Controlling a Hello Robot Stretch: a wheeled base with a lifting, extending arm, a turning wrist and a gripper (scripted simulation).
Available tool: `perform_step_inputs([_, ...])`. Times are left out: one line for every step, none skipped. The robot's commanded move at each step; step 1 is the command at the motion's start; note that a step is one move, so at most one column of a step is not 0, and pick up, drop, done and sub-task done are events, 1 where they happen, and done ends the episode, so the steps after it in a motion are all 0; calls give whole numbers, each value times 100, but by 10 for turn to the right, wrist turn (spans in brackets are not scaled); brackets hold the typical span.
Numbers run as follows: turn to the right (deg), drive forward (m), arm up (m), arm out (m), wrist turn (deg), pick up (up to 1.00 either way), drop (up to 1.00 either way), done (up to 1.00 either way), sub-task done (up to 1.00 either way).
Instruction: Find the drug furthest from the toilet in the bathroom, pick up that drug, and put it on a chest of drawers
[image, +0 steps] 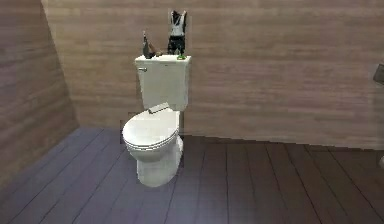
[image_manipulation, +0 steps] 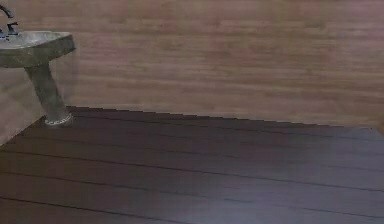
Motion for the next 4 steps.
perform_step_inputs([0, 50, 0, 0, 0, 0, 0, 0, 0])
perform_step_inputs([390, 0, 0, 0, 0, 0, 0, 0, 0])
perform_step_inputs([0, 75, 0, 0, 0, 0, 0, 0, 0])
perform_step_inputs([-300, 0, 0, 0, 0, 0, 0, 0, 0])
